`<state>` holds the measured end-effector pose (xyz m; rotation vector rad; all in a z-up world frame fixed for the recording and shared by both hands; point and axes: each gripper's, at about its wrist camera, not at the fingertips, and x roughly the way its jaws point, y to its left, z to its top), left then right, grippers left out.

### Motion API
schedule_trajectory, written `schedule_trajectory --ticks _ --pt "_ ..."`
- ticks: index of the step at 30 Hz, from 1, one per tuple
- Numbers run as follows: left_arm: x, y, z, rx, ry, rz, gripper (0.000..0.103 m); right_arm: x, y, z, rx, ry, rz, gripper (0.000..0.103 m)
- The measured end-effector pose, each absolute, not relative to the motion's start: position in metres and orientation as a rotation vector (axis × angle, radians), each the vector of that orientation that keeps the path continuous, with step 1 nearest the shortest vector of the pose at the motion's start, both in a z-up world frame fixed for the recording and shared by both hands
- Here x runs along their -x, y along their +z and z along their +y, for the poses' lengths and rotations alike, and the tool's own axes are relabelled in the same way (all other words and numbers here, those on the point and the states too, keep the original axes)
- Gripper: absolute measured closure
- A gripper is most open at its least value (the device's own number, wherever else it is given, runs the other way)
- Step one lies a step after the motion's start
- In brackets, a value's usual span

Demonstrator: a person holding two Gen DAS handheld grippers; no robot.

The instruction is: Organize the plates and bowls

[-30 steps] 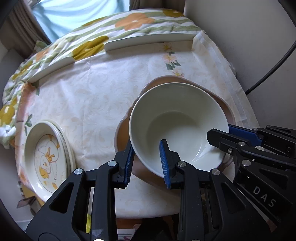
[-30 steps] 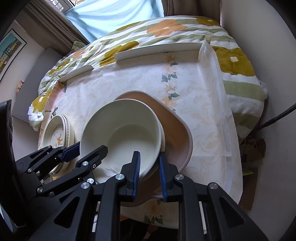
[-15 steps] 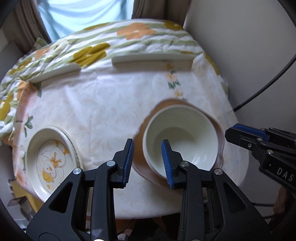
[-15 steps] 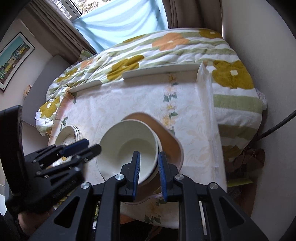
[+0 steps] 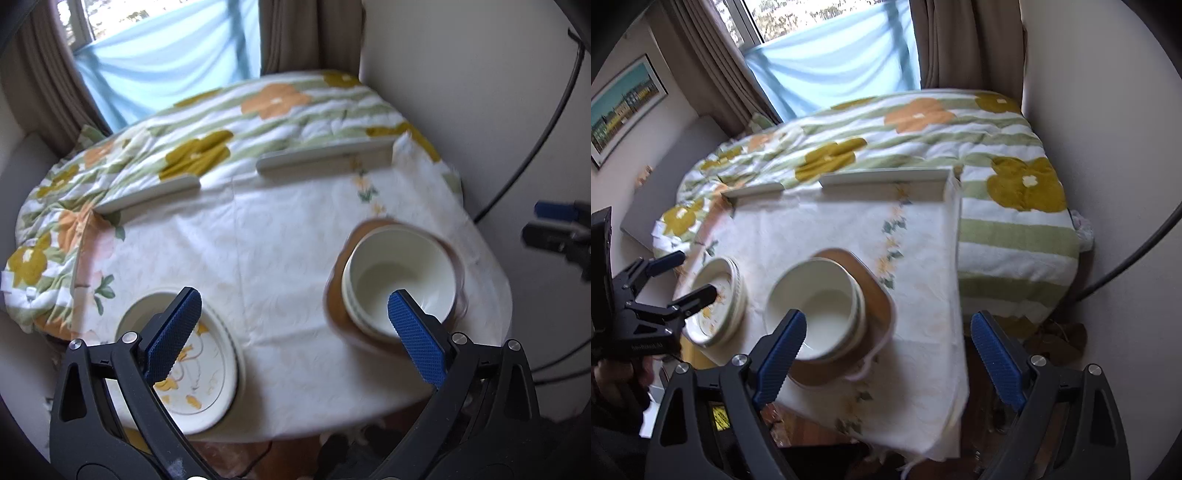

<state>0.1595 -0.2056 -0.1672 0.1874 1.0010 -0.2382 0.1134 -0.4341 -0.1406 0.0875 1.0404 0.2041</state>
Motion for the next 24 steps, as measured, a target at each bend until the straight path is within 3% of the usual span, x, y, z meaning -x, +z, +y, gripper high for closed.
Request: schedule_trajectory --ticks 7,9,11,13,16,20,24 --pt "-0.185 -0.210 -0.192 -0.188 -0.301 1.165 0.003 -0.129 -0.181 -0.430 0.025 0.223 1.210 0.014" --pt "-0.195 -0.225 -0.194 -0.182 -0.316 1.216 0.005 -0.137 -0.195 -0.427 0.055 0.234 1.244 0.019" --pt "-0.203 -0.240 -0.197 -0.177 -0.329 1.266 0.017 -0.143 -0.209 -0.423 0.079 0.252 1.281 0.035" --pt "-0.209 -0.250 -0.199 -0.175 -0.344 1.301 0.024 -0.149 -0.219 -0.420 0.088 0.268 1.310 0.042" --pt "-0.214 -0.260 -0.202 -0.168 -0.374 1.332 0.025 -0.160 -0.233 -0.419 0.088 0.292 1.341 0.049" --pt "-0.219 -0.269 -0.215 -0.192 -0.403 1.363 0.037 -0.170 -0.248 -0.414 0.086 0.341 1.378 0.068" --pt "-0.221 -0.278 -0.226 -0.214 -0.427 1.377 0.045 -0.177 -0.258 -0.404 0.114 0.392 1.405 0.076"
